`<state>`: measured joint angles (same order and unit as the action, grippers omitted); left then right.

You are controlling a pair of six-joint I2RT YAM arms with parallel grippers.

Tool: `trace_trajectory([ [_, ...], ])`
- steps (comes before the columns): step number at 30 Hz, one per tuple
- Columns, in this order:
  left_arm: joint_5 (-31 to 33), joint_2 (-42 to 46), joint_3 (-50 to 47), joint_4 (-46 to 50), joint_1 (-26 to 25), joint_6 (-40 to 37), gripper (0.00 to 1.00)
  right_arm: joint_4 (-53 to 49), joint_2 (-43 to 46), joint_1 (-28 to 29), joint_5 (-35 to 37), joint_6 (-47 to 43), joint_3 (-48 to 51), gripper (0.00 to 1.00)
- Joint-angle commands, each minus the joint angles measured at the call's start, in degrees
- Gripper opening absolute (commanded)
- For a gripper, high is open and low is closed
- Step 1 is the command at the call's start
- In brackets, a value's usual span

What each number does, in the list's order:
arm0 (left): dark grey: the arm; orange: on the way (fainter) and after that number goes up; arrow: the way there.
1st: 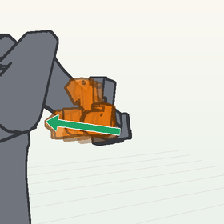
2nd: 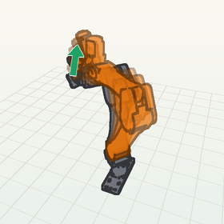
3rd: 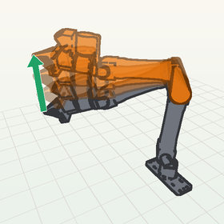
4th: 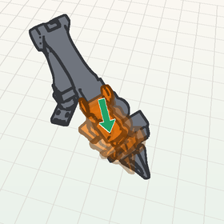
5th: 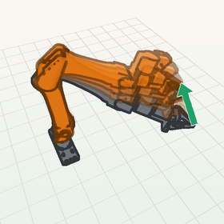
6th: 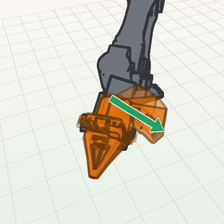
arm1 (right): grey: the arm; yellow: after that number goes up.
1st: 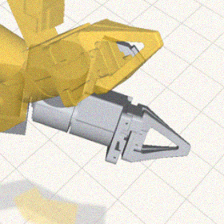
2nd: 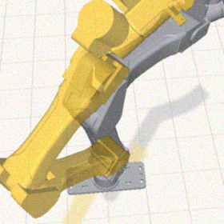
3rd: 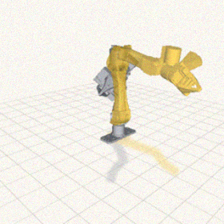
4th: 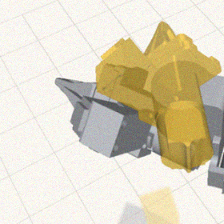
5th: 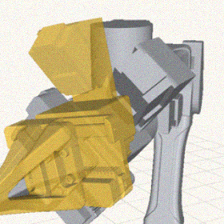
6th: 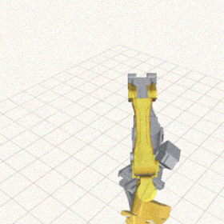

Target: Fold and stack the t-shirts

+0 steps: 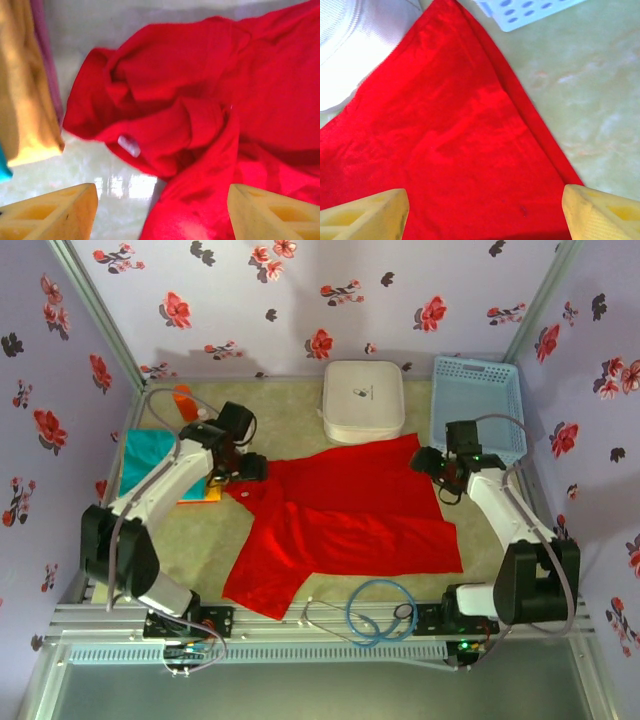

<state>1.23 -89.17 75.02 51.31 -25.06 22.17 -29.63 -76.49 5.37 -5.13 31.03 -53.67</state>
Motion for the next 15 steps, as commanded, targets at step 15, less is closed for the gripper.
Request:
trace_trajectory([
  [15, 7.00, -29.20, 21.62, -4.55, -8.40, -22.31, 0.66, -0.06, 1.64, 1.22, -3.46, 2.03, 1.34, 0.80],
])
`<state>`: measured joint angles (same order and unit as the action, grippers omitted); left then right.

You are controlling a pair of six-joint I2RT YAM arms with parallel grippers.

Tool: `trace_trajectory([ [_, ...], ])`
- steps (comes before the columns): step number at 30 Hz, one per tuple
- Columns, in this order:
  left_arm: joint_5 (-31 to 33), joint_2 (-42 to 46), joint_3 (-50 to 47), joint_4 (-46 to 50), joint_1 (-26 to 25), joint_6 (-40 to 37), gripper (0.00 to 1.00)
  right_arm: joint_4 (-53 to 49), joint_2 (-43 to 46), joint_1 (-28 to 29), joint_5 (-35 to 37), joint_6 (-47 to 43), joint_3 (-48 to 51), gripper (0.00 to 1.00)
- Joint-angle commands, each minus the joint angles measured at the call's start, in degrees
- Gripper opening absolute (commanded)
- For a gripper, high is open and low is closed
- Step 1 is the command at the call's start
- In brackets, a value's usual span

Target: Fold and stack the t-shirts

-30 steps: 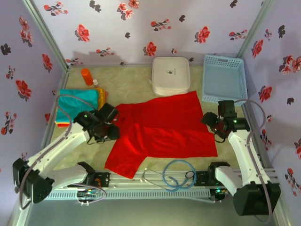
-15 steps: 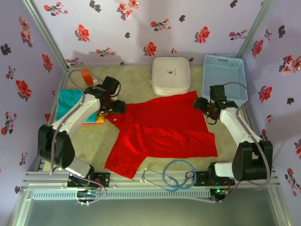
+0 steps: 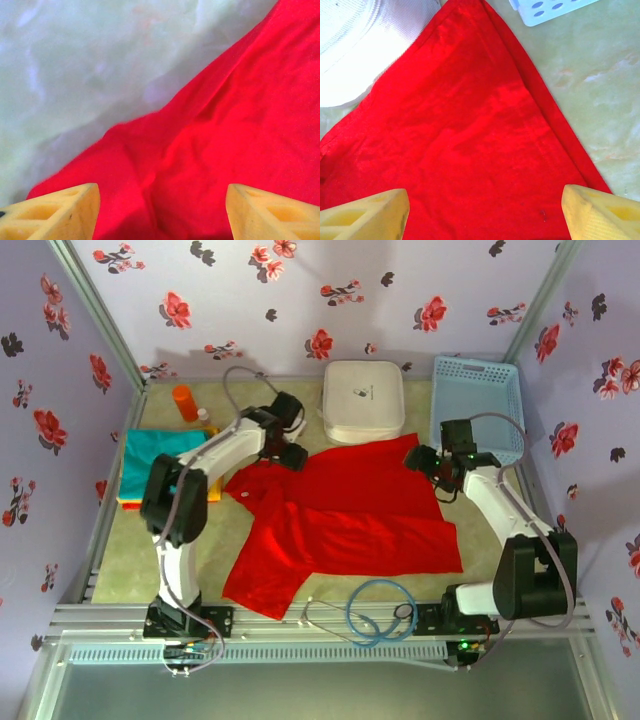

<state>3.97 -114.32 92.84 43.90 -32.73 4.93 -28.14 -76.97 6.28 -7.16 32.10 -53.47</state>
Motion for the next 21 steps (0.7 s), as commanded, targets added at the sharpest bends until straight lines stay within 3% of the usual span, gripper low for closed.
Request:
trace_trajectory([
  [1, 4.52, -5.84, 5.18, 3.31, -1.17, -5.56, 0.65, -1.57, 2.66, 0.31, -1.70, 1.10, 1.62, 0.80],
  [9, 11.92, -15.14, 12.37, 4.77, -2.76, -5.26, 0.58, -2.00, 5.65, 0.31, -3.32, 0.76, 3.93, 0.81],
  [12, 12.20, -16.69, 14.37, 5.02, -2.88, -5.40, 0.46, -2.38, 6.11, 0.22, -2.93, 0.56, 4.25, 0.81],
  [17, 14.24, -16.07, 15.46, 6.63, -3.57, -6.38, 0.19, -3.18, 4.21, 0.13, 1.11, 3.24, 3.13, 0.78],
  [21, 19.98, -10.11, 7.08, 2.50, -7.16, -6.31, 0.08, -0.73, -0.14, 0.09, 0.99, 4.97, 1.29, 0.73],
])
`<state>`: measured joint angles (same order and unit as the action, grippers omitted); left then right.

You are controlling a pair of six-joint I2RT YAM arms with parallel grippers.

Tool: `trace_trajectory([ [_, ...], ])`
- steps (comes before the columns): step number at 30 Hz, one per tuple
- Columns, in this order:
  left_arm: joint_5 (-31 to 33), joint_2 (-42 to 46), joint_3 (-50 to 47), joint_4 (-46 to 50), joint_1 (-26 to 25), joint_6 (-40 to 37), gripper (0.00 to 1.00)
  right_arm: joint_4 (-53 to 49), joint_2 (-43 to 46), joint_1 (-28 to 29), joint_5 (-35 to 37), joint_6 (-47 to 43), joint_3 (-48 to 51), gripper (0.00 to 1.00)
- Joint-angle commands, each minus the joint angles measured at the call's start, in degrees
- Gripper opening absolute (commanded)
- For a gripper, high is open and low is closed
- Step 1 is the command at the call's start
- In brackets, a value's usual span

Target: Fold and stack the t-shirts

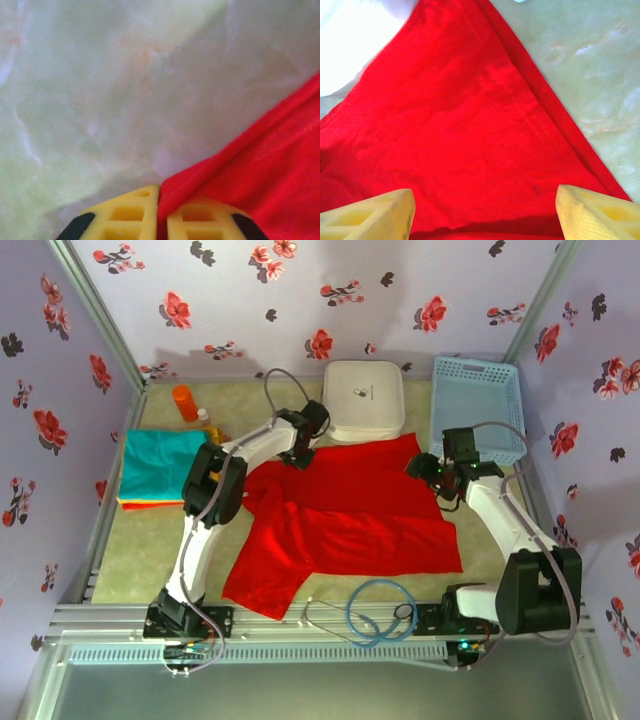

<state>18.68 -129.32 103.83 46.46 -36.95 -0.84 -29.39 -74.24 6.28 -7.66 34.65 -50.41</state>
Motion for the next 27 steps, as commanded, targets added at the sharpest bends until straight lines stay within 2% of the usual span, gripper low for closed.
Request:
trace_trajectory([
  [1, 7.67, 6.99, -7.24, -1.77, -4.34, -0.57, 0.06, 1.26, -4.22, 0.09, 1.21, 2.72, -2.62, 0.71],
  [5, 14.71, 14.14, -15.34, -3.39, -10.28, 1.27, 0.04, 0.86, -10.09, 0.21, 0.83, 2.97, -6.66, 0.68],
  [9, 16.33, 19.59, -20.83, -3.26, -16.45, 6.91, 0.04, 0.38, -13.86, 0.35, 0.41, 3.22, -9.49, 0.67],
  [13, 19.22, 21.47, -25.60, -2.86, -23.20, 13.59, 0.04, 1.42, -16.09, 1.14, 0.94, 3.51, -11.16, 0.69],
  [16, 20.54, 20.67, -28.03, -2.71, -26.38, 17.86, 0.04, 1.80, -18.65, 1.37, 2.14, 4.06, -12.55, 0.70],
  [22, 21.94, 18.19, -30.93, -0.79, -28.95, 24.71, 0.04, 3.78, -24.30, 1.32, 2.36, 5.92, -14.62, 0.70],
  [27, 21.84, 18.99, -32.65, -1.16, -29.23, 25.84, 0.03, 6.50, -28.01, 1.36, 4.40, 6.70, -15.48, 0.65],
])
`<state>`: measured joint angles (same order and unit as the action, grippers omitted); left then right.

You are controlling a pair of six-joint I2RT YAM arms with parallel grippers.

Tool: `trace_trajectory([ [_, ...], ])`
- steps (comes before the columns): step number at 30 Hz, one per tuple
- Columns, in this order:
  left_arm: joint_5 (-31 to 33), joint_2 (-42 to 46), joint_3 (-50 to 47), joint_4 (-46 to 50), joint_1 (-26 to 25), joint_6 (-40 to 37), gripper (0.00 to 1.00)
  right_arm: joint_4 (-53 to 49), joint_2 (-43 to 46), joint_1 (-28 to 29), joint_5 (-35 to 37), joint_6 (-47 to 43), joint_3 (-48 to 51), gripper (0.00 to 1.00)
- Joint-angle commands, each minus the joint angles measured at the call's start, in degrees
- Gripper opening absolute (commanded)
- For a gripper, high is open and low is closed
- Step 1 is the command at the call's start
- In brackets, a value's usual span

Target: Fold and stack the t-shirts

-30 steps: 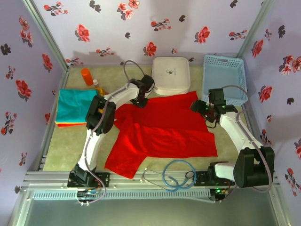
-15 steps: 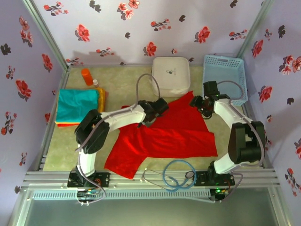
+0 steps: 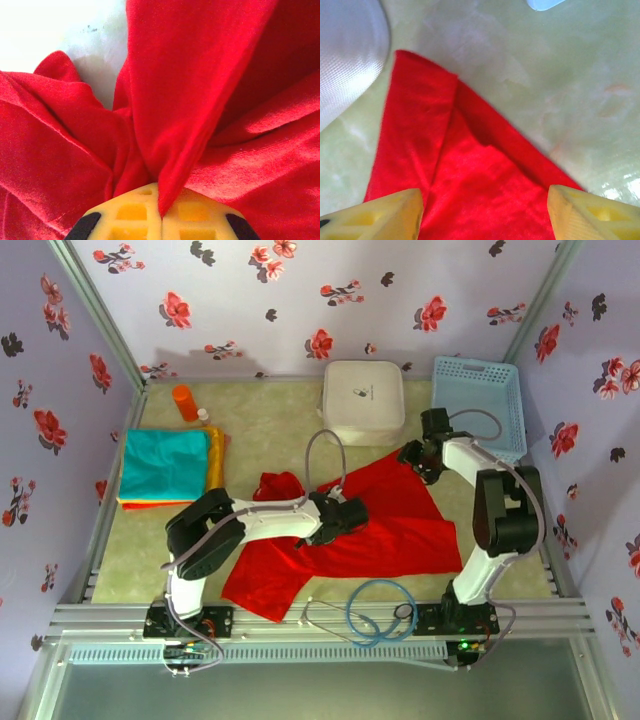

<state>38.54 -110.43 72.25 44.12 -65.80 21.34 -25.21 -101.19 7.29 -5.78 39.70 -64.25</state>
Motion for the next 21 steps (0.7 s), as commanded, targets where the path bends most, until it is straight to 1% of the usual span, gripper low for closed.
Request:
trace_trajectory([
  [1, 1.99, 0.66, -1.69, 0.53, -0.37, 3.58, 0.03, 3.27, -1.58, 0.36, 2.68, 1.62, -1.97, 0.64],
  [6, 1.98, 2.39, -2.94, -1.03, -0.18, 2.64, 0.03, 5.74, -3.92, 0.45, 2.18, 1.02, -5.22, 0.58],
  [11, 1.89, 1.79, -2.07, -0.88, 0.02, 2.42, 0.03, 6.64, -7.51, 0.49, 0.91, -0.02, -7.51, 0.56],
  [18, 1.85, 2.19, -1.94, -1.05, 0.37, 2.61, 0.04, 9.73, -11.13, 1.45, -1.63, -1.40, -7.09, 0.51],
  [21, 1.80, 2.33, -1.69, -0.81, 0.51, 2.45, 0.04, 9.88, -12.78, 1.93, -1.72, -2.38, -7.96, 0.46],
])
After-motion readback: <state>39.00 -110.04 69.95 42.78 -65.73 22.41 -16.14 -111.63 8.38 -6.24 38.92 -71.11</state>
